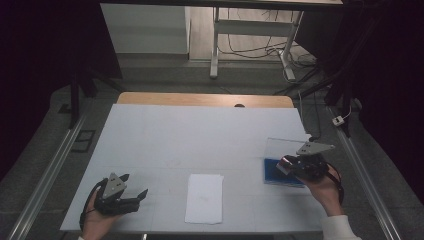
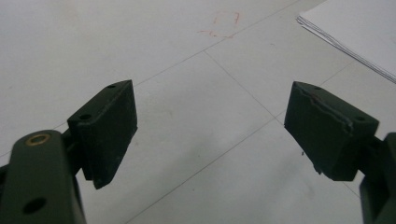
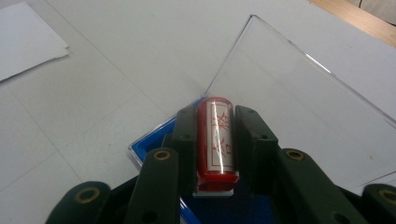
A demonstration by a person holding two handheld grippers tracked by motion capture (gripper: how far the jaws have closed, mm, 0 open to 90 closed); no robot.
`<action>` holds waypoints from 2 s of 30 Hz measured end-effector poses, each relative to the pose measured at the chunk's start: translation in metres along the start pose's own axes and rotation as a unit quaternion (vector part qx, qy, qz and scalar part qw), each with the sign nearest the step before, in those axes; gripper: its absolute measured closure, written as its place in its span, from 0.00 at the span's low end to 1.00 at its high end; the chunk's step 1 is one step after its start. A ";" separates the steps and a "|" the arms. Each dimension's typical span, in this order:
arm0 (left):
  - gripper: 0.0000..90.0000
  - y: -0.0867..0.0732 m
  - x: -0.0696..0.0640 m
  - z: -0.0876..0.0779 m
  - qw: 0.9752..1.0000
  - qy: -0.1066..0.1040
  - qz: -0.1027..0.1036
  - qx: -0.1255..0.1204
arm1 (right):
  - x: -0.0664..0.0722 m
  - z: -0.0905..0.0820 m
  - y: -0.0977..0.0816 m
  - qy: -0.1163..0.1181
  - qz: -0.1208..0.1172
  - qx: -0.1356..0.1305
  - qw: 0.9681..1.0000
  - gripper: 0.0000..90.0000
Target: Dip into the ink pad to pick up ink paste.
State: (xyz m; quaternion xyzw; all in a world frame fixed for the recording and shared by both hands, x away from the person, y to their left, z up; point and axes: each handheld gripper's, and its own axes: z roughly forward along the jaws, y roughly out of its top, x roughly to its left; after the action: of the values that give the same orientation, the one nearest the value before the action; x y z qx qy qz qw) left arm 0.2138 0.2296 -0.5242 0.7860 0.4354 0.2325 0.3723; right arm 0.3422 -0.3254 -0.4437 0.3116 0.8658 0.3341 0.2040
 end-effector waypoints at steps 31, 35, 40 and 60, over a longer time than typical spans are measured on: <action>0.19 0.000 0.000 0.002 1.000 -0.001 0.002 0.005 | -0.002 0.016 -0.008 -0.013 -0.003 0.033 0.999 0.78; 0.19 0.000 0.000 0.002 1.000 -0.001 0.003 0.005 | -0.002 0.017 -0.008 -0.014 -0.003 0.034 0.999 0.78; 0.19 0.000 0.000 0.002 1.000 -0.001 0.002 0.006 | -0.001 0.017 -0.008 -0.014 -0.005 0.035 0.999 0.78; 0.19 -0.001 0.001 0.002 1.000 -0.002 0.002 0.006 | -0.002 0.021 -0.011 -0.014 -0.005 0.044 0.999 0.78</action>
State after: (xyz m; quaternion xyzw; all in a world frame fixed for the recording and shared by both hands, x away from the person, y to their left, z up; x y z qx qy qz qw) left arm 0.2152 0.2296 -0.5260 0.7897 0.4342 0.2291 0.3679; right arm 0.3511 -0.3241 -0.4660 0.3203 0.8784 0.2901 0.2042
